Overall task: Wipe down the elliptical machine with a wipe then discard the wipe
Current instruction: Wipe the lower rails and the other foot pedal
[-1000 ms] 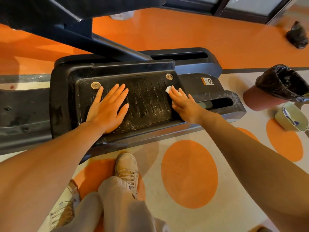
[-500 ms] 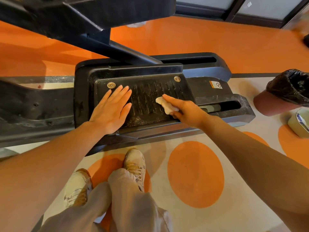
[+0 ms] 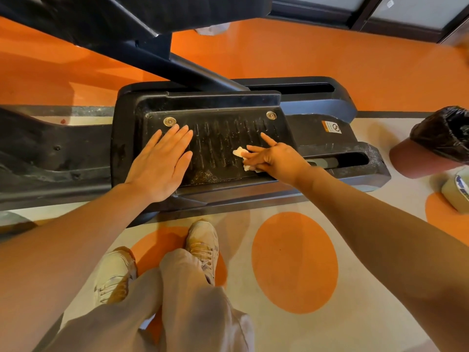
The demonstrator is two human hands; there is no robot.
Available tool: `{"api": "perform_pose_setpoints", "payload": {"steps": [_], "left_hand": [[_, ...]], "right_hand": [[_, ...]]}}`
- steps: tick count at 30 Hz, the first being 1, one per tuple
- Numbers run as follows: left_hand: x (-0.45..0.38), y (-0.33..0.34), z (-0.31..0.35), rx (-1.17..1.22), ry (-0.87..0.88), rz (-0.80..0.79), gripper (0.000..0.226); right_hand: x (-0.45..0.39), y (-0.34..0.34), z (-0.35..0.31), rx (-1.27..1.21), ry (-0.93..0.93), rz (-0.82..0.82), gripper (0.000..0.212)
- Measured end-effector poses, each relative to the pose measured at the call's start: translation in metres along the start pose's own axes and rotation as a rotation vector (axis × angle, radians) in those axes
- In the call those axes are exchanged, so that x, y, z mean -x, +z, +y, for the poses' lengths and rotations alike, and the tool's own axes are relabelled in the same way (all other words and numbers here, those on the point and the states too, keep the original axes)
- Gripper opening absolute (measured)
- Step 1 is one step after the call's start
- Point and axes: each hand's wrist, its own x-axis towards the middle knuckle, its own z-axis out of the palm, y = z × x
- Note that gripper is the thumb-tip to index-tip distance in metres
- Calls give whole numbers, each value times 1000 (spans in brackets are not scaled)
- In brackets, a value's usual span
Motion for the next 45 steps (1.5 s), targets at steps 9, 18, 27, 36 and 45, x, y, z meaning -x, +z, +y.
{"api": "perform_pose_setpoints", "payload": {"steps": [9,18,27,36,45], "left_hand": [[8,-2,-9,-20,-1,-1,71],[14,-4,-21,-102,36,-41,67],[16,-5,-23,-81,57,-33,65],[14,-1,-26,-5,51,20,61],[13,-2,-26,-15,37,33,61]], "right_hand": [[-15,23,-37,-407,-113,245,25],[-46,17,-54,55,-410,144,28],[-44,-8,-37,336,-415,-337,51],[-71,-8,-56,466,-625,-360,55],[-82,0,-78,519,-660,-280,55]]}}
